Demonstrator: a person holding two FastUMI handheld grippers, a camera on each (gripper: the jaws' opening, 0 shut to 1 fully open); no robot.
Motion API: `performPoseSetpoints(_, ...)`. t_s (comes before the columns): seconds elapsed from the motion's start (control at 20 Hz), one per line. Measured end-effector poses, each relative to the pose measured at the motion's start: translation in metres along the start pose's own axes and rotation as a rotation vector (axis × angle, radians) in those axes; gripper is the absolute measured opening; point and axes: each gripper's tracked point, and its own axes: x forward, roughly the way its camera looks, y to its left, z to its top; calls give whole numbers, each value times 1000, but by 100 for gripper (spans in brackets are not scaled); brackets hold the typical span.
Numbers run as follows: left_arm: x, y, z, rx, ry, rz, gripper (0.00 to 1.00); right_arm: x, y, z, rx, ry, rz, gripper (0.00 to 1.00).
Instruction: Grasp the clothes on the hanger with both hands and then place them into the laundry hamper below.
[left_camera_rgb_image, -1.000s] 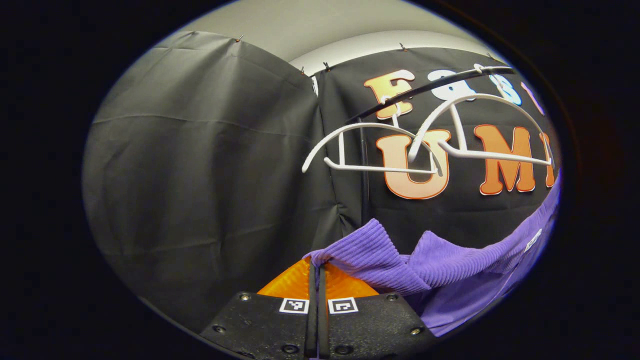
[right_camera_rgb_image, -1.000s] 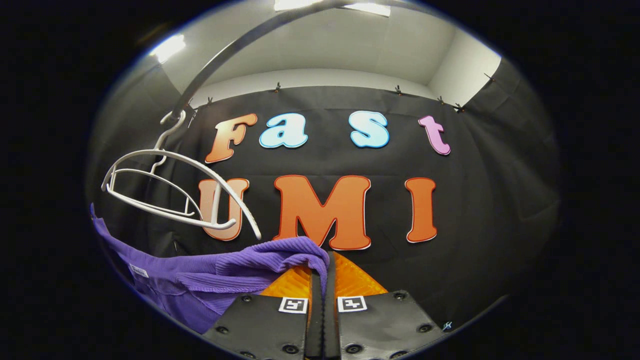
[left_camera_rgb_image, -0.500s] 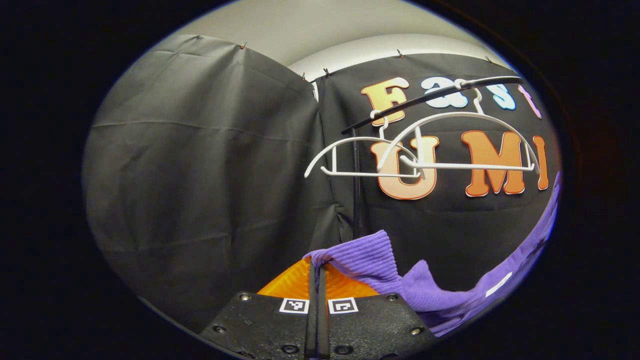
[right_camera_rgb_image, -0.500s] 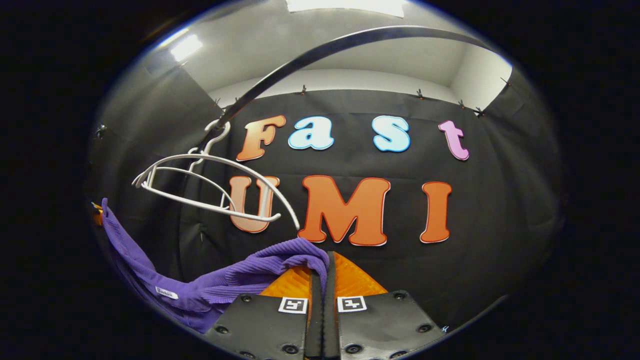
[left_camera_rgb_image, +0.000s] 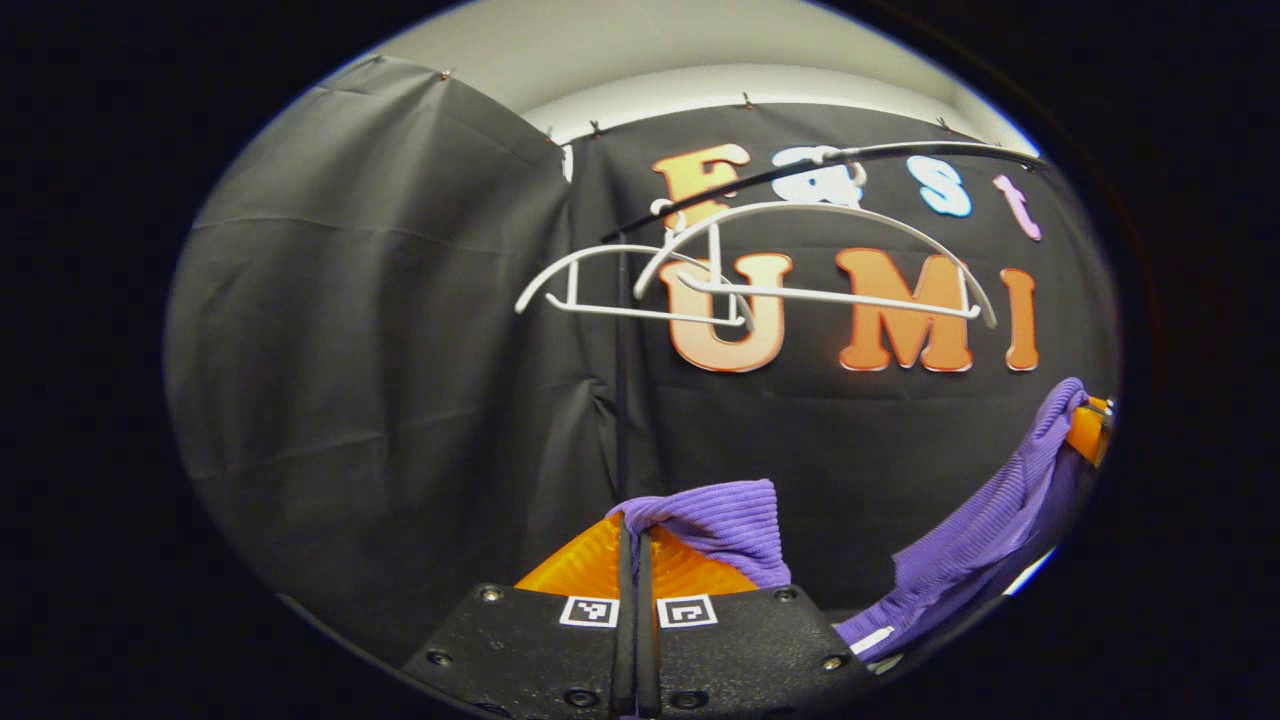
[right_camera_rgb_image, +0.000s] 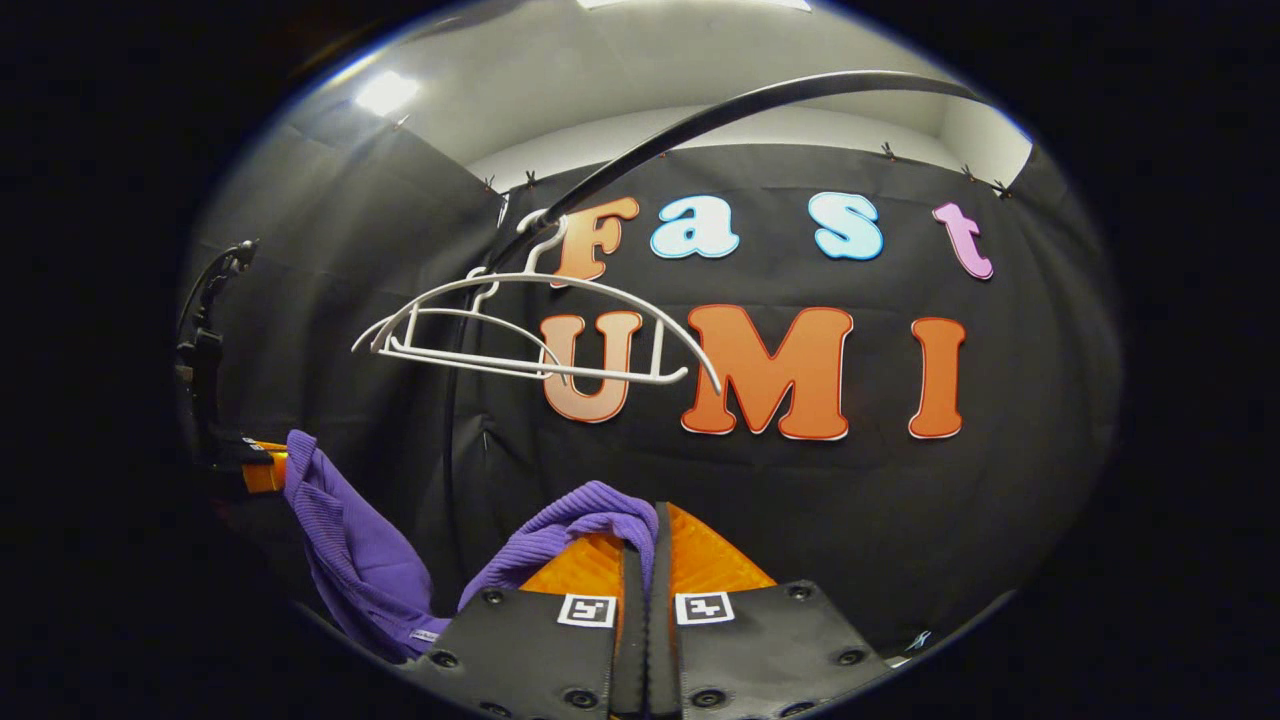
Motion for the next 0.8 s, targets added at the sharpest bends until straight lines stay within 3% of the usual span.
performPoseSetpoints(0.15, -3, -17, -34, -14, 82, -149, 1, -5, 27, -33, -15, 109, -47, 4)
performPoseSetpoints(0.2, -5, -22, -49, -18, 115, -193, 1, -6, 37, -47, -23, 154, -55, 8)
performPoseSetpoints(0.35, -14, -37, -94, -51, 224, -304, 1, -6, 69, -92, -2, 277, -53, 8)
performPoseSetpoints(0.5, -18, -46, -123, -72, 330, -344, 1, -2, 93, -123, 81, 358, -17, 9)
performPoseSetpoints(0.55, -18, -50, -125, -84, 340, -352, 2, -4, 95, -129, 97, 380, -11, 5)
performPoseSetpoints(0.6, -19, -53, -126, -86, 348, -351, 1, -10, 102, -138, 107, 406, 10, 8)
performPoseSetpoints(0.7, -23, -58, -135, -88, 374, -357, 2, -12, 110, -151, 93, 441, 58, 5)
performPoseSetpoints(0.8, -30, -68, -152, -85, 423, -375, 1, -17, 114, -168, 85, 487, 89, 9)
